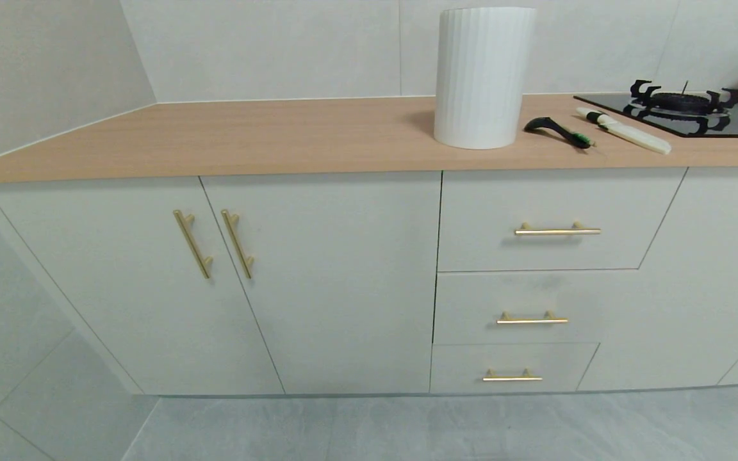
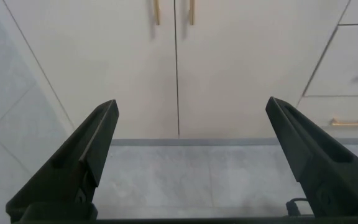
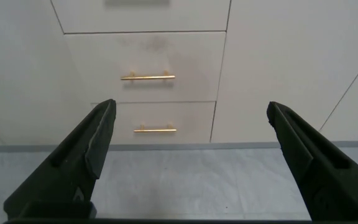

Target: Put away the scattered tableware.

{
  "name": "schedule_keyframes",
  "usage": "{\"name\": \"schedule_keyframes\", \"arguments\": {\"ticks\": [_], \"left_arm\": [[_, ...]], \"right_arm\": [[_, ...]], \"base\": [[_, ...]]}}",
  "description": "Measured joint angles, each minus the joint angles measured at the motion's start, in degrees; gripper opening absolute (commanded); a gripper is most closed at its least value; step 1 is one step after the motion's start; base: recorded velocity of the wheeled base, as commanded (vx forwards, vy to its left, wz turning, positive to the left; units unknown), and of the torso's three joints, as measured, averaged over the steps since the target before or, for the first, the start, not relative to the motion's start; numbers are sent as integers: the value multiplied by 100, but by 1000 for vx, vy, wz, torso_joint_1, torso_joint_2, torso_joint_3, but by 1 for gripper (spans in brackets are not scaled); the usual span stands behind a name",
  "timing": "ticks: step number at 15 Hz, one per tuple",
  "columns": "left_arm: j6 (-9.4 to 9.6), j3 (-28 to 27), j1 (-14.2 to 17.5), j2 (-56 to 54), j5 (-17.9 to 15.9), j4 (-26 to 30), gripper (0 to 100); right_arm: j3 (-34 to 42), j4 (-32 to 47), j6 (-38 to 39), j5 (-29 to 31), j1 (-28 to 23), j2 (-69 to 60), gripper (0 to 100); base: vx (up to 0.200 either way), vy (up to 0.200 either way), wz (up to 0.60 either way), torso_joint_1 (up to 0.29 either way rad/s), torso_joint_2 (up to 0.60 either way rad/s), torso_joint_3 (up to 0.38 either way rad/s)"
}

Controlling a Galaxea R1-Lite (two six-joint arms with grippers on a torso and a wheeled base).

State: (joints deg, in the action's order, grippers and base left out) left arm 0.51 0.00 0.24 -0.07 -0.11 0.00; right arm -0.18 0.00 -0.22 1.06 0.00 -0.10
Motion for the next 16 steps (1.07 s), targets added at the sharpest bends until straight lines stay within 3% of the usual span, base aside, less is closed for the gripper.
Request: {"name": "schedule_keyframes", "arguments": {"ticks": [5, 14, 16], "left_arm": [[0, 0, 0, 0, 1, 0, 100], [-5, 0, 0, 0, 4, 0, 100], [-7, 0, 0, 0, 1, 0, 100]], "right_arm": [[0, 0, -2, 0, 0, 2, 100], [-28, 0, -29, -27, 0, 40, 100], [-474, -10, 1, -40, 10, 146, 100]], "base": [[200, 0, 0, 1, 2, 0], [0, 0, 0, 0, 0, 0], [0, 0, 0, 0, 0, 0]]}}
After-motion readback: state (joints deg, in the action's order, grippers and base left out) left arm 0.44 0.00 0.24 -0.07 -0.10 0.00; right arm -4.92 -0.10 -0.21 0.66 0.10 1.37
